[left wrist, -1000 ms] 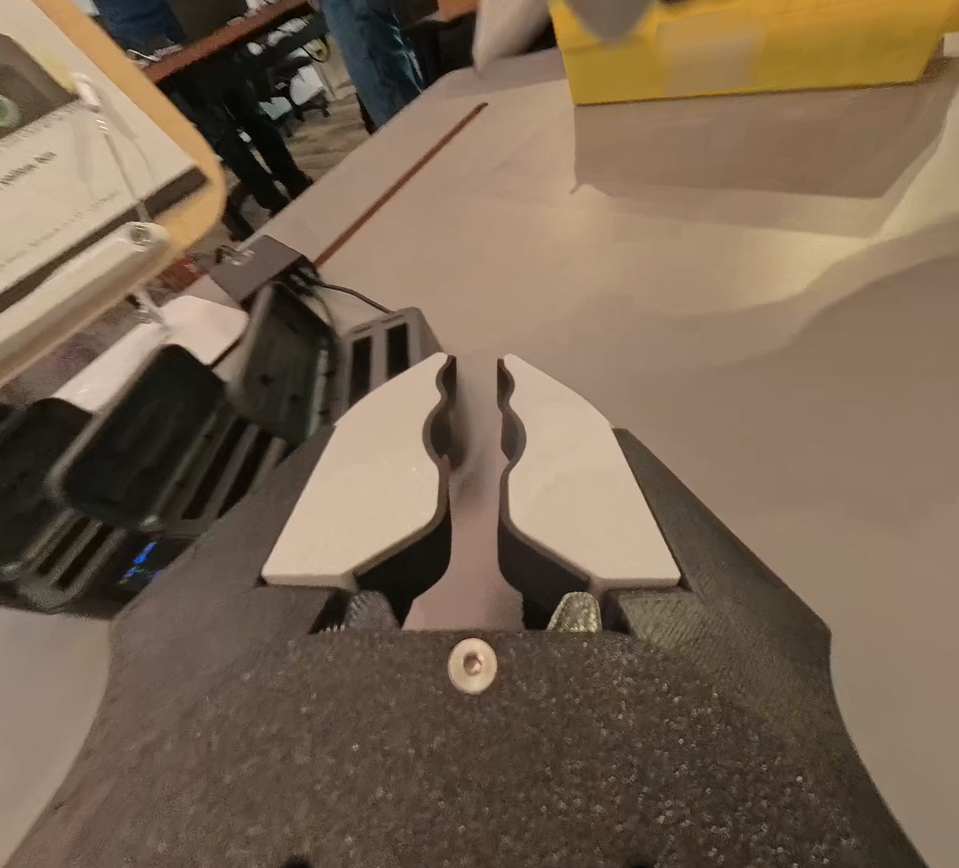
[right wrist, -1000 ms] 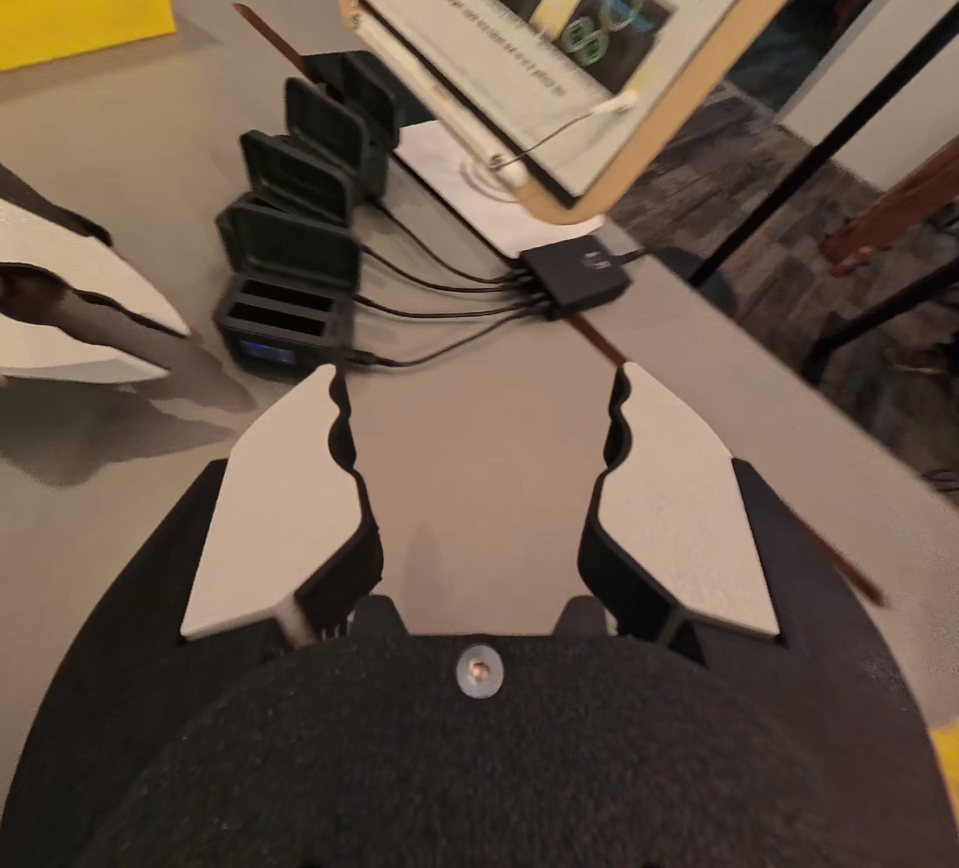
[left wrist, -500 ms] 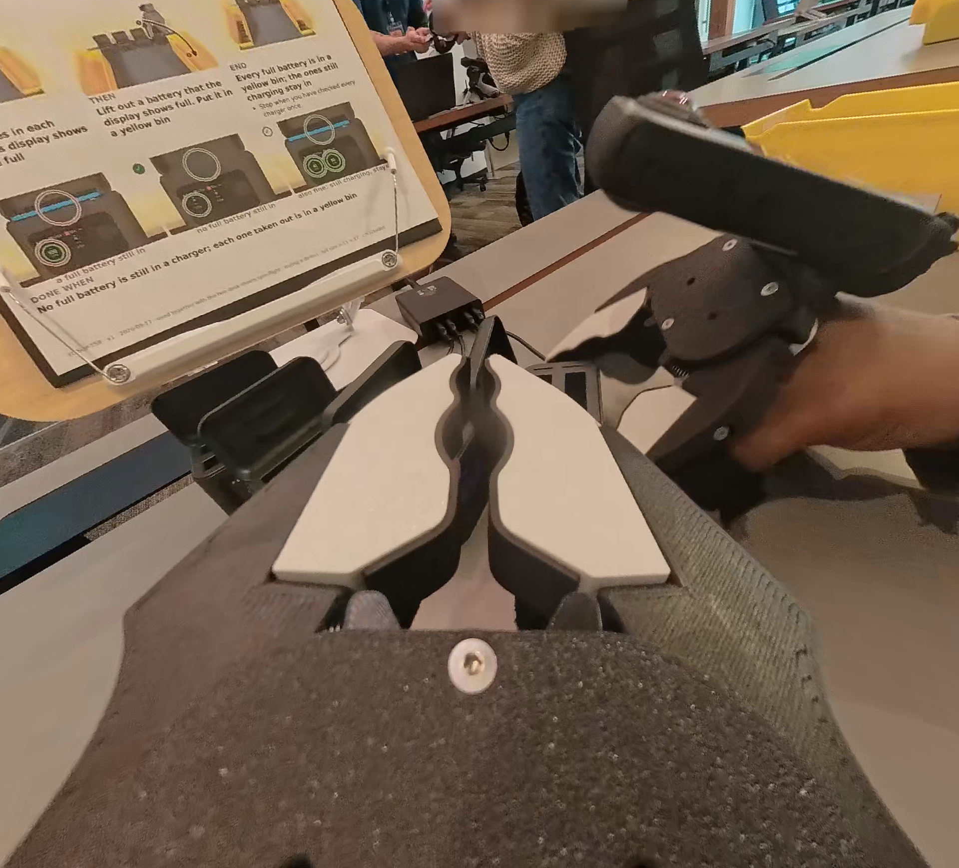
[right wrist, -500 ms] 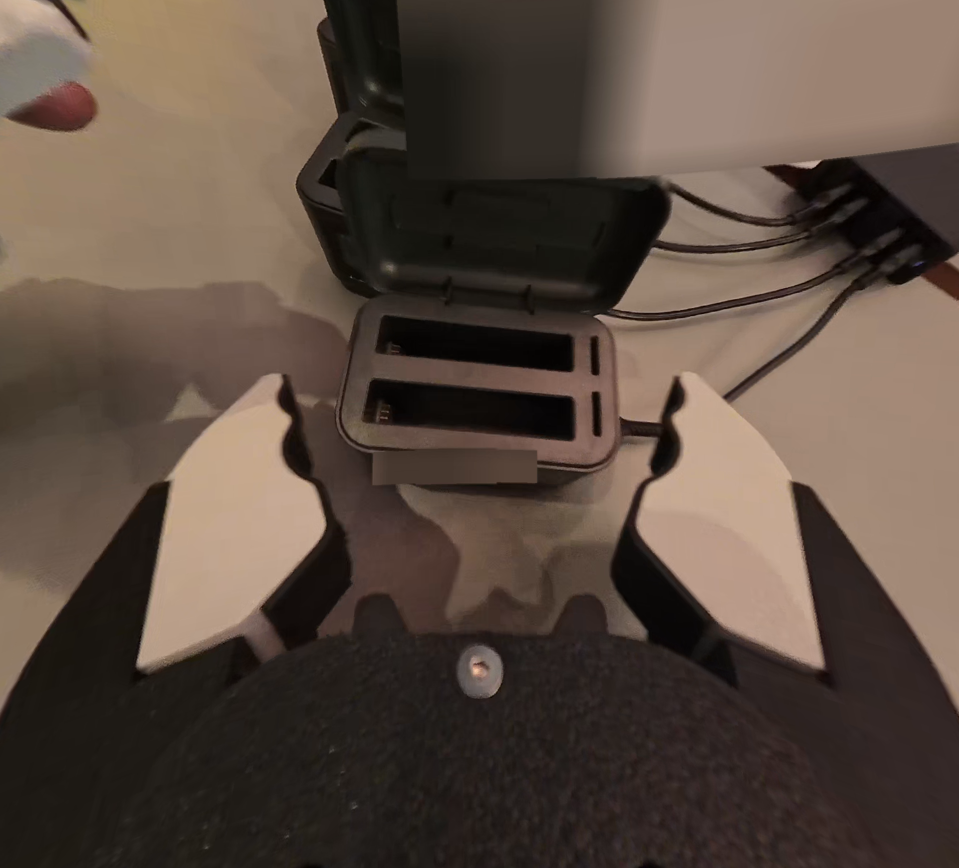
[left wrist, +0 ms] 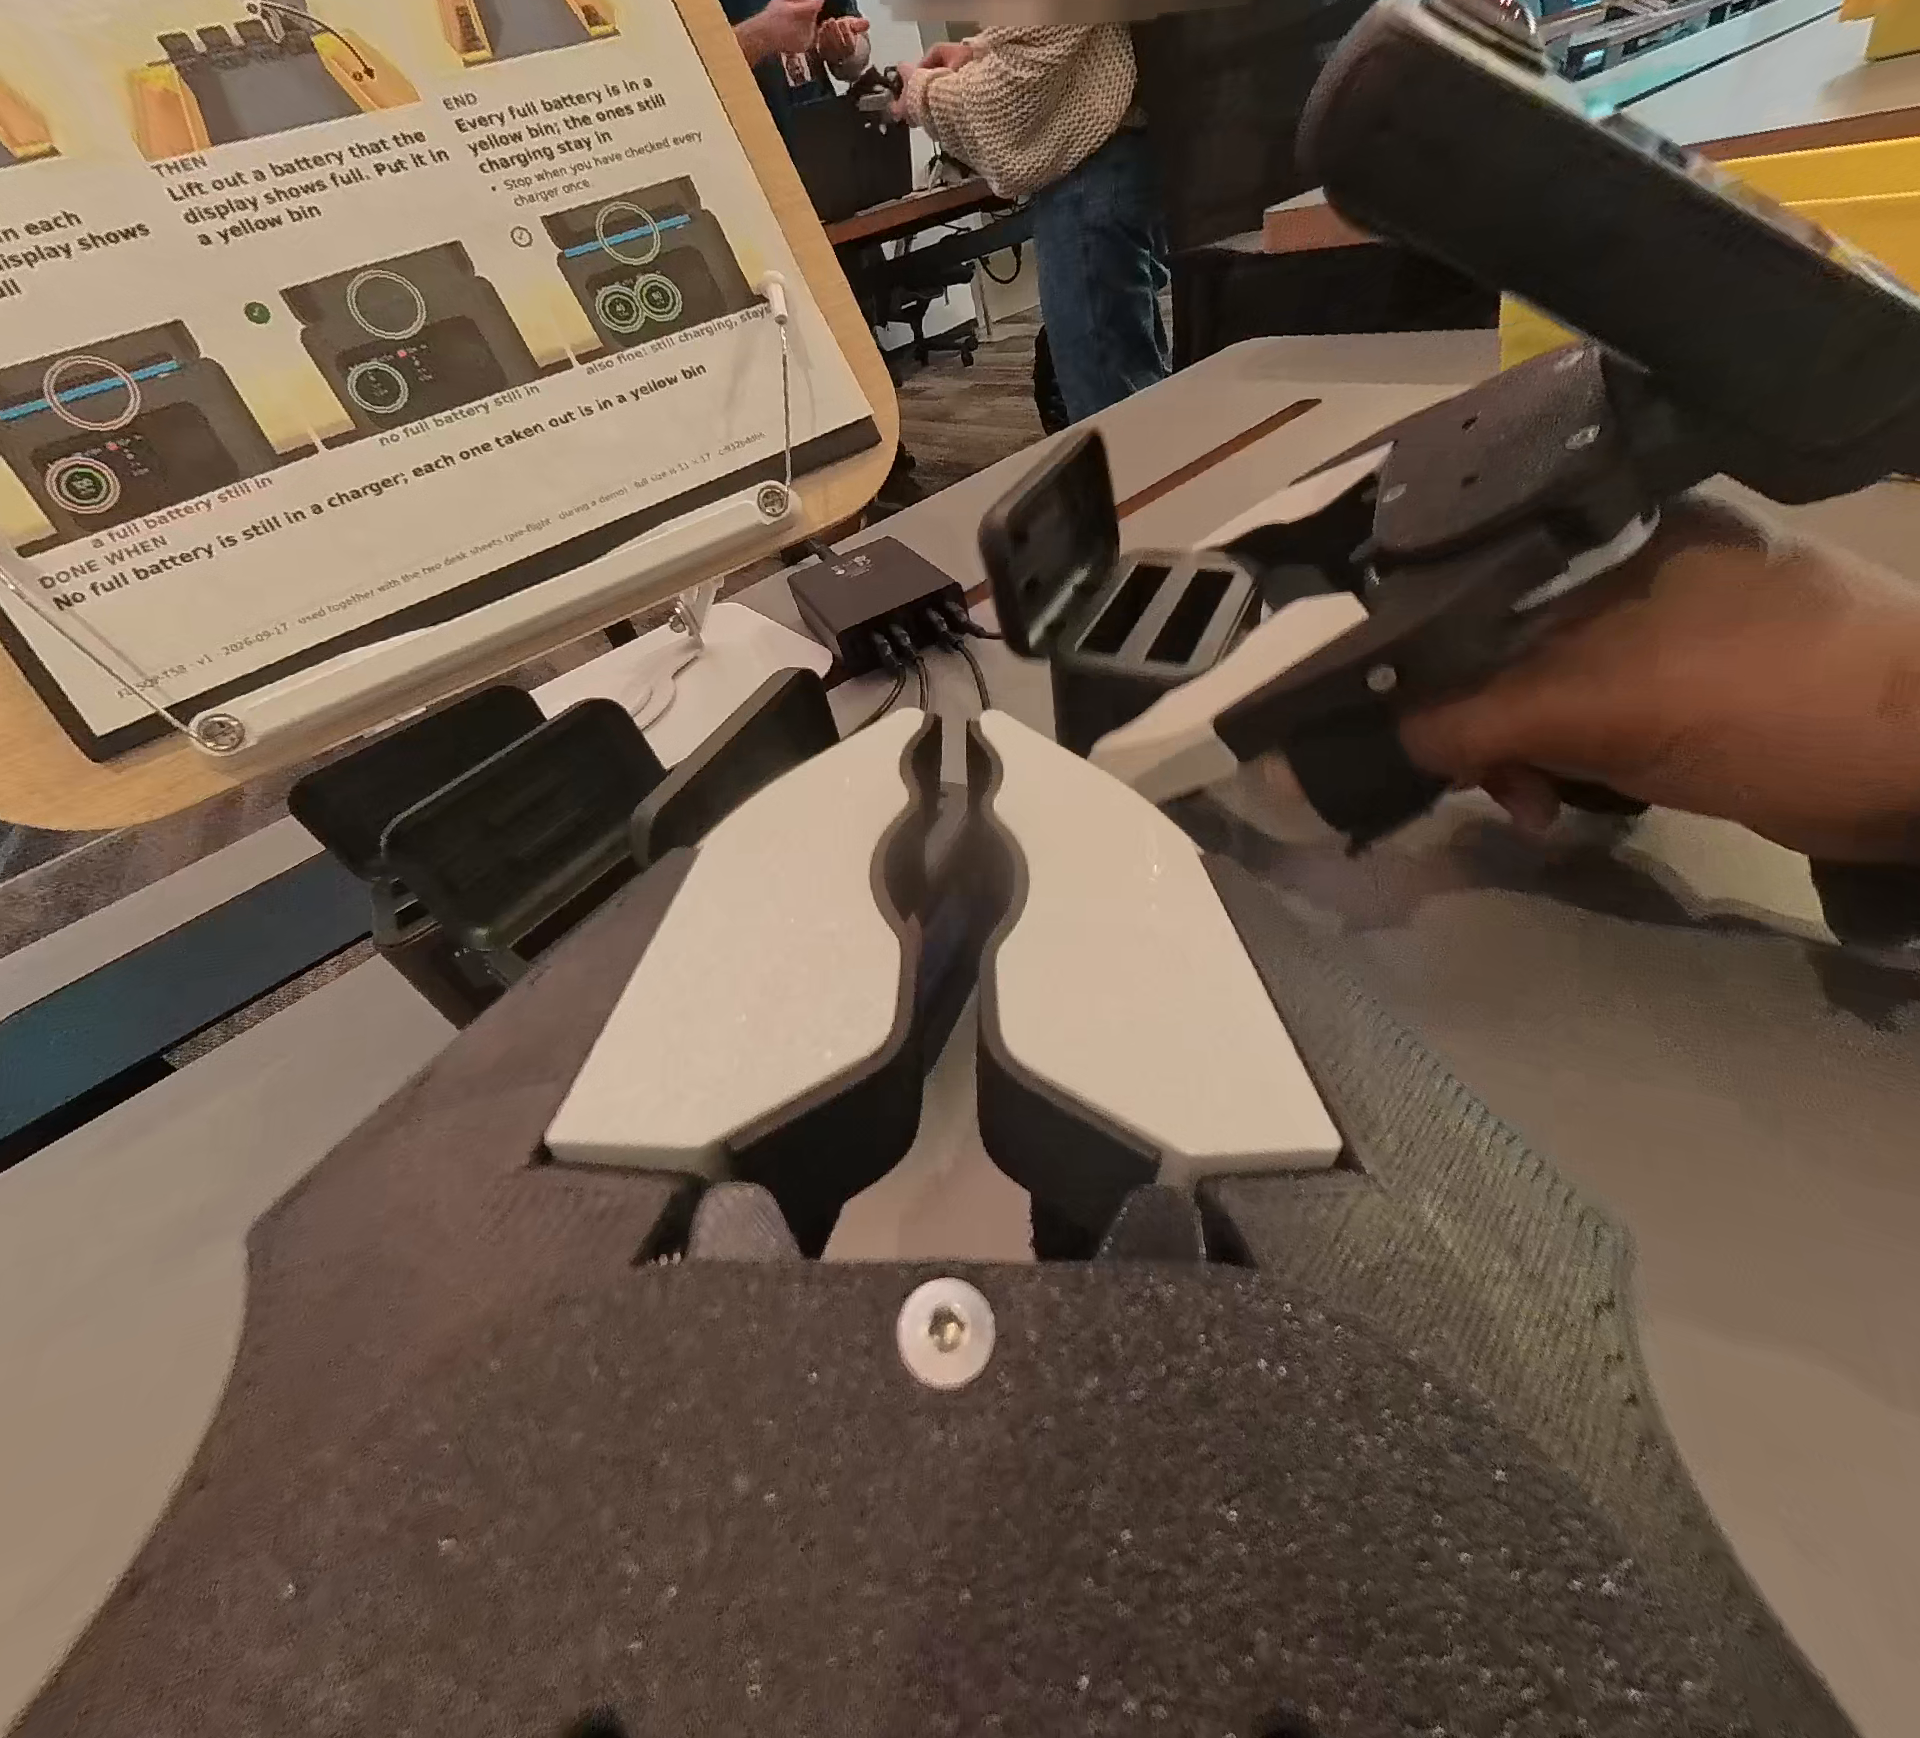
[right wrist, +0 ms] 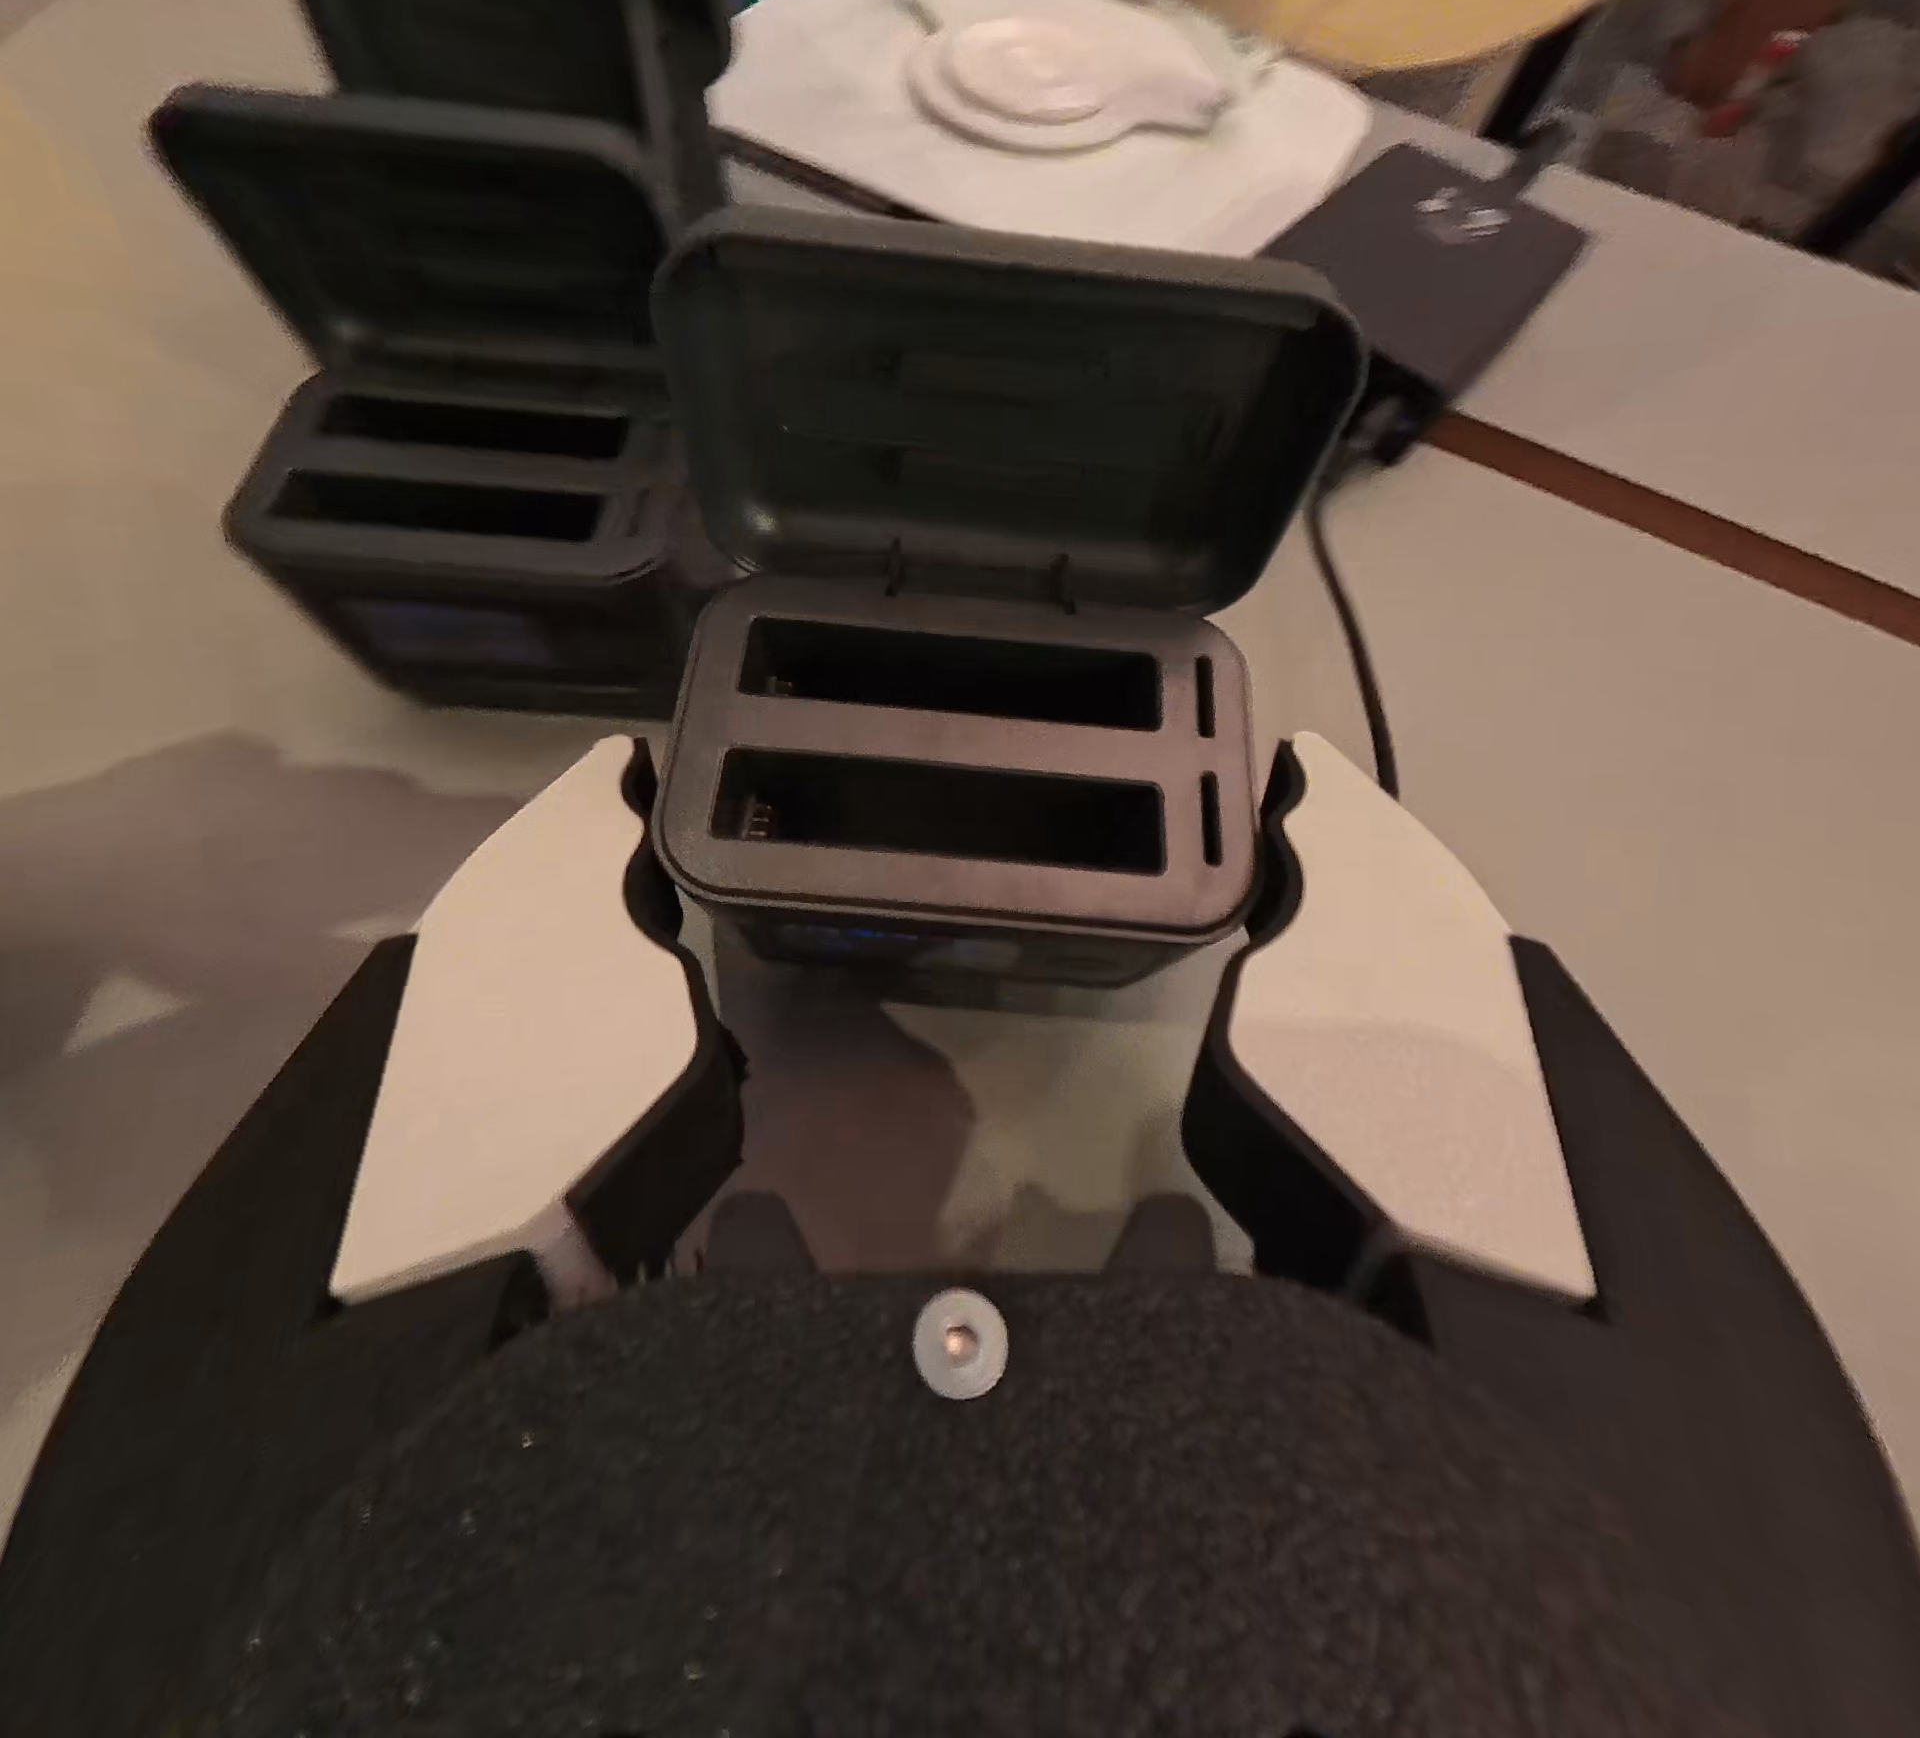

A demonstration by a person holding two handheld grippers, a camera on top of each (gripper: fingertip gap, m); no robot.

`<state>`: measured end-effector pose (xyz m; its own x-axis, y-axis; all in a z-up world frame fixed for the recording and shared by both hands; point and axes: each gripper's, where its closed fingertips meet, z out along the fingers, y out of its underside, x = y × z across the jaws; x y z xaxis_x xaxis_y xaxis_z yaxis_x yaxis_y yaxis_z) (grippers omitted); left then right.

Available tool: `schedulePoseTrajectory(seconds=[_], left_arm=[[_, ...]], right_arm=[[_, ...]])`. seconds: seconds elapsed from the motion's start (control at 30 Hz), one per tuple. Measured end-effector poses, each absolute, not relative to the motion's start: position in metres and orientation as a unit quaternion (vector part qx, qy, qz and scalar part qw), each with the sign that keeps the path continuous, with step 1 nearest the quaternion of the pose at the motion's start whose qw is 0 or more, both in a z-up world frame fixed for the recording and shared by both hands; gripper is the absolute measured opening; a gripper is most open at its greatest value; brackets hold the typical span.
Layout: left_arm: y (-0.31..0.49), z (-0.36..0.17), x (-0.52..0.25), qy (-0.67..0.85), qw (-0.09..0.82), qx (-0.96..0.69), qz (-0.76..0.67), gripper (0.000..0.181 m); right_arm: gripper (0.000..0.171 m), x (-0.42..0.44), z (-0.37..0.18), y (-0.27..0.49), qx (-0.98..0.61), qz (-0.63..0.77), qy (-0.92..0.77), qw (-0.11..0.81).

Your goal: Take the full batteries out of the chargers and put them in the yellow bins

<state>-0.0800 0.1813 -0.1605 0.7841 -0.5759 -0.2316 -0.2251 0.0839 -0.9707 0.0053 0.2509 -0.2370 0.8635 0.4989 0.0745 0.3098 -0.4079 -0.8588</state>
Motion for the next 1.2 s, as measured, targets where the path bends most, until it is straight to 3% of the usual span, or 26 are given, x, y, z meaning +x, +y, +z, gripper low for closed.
schedulePoseTrajectory(seconds=[0.2,0.3,0.77,0.97,1.2], left_arm=[[0.181,-0.163,-0.078,0.306,0.668,-0.666,-0.129,0.004],[0.181,-0.164,-0.078,0.306,0.667,-0.667,-0.130,0.004],[0.182,-0.167,-0.076,0.311,0.660,-0.671,-0.132,0.005],[0.183,-0.167,-0.077,0.311,0.660,-0.672,-0.131,0.005],[0.189,-0.162,-0.090,0.282,0.671,-0.677,-0.112,0.005]], right_arm=[[0.107,0.046,-0.232,0.279,-0.843,0.053,-0.171,0.507],[0.095,0.060,-0.233,0.291,-0.846,0.034,-0.157,0.509],[0.097,0.071,-0.258,0.313,-0.879,-0.001,-0.136,0.458],[0.102,0.069,-0.244,0.306,-0.864,0.029,-0.137,0.483],[0.111,0.040,-0.179,0.285,-0.802,0.069,-0.183,0.564]])
